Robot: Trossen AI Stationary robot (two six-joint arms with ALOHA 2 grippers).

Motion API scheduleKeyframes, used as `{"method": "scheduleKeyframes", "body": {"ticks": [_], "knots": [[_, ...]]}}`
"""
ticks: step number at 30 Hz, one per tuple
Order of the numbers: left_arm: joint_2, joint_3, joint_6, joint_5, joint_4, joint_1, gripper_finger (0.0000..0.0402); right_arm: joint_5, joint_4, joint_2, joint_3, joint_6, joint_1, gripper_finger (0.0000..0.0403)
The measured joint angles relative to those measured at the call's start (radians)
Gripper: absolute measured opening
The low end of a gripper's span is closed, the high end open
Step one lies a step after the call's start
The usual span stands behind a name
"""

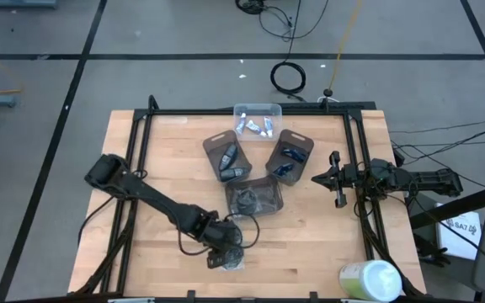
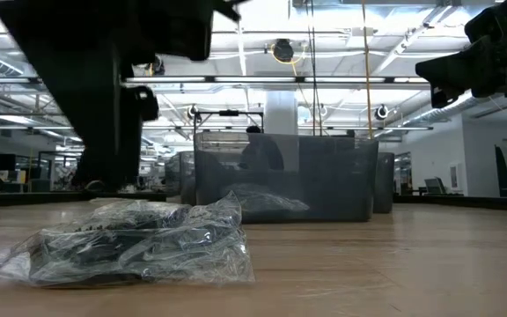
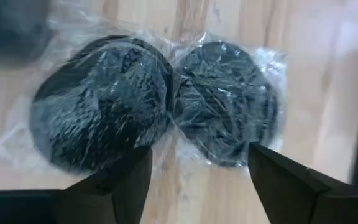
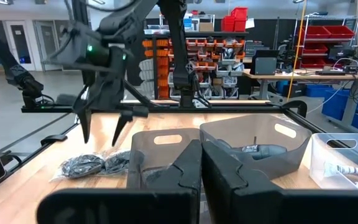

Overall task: Pick & Place Travel size toiletries
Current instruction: Put the bottom black hairbrush into the bottom black transparent bin

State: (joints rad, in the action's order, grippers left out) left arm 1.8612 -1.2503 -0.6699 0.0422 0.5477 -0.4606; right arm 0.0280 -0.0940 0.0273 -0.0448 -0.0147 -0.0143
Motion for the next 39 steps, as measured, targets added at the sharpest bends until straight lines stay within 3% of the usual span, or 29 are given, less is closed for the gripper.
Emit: {"method": "scheduleKeyframes", "body": {"ticks": [12, 24, 29, 39], "knots": [[0.115, -0.001, 0.094, -0.018, -0.114, 0.001, 0.0271, 0.0, 0.0, 0.0, 0.0, 0.0, 0.0, 0.0004], [0.125, -0.003, 0.121, -0.021, -0.114, 0.001, 0.0265, 0.0, 0.0, 0.0, 0.0, 0.0, 0.0, 0.0004], [0.126, -0.002, 0.127, -0.02, -0.112, 0.002, 0.0218, 0.0, 0.0, 0.0, 0.0, 0.0, 0.0, 0.0004], [0.128, -0.001, 0.141, 0.013, -0.136, 0.004, 0.0081, 0.0, 0.0, 0.0, 0.0, 0.0, 0.0, 0.0004]]}}
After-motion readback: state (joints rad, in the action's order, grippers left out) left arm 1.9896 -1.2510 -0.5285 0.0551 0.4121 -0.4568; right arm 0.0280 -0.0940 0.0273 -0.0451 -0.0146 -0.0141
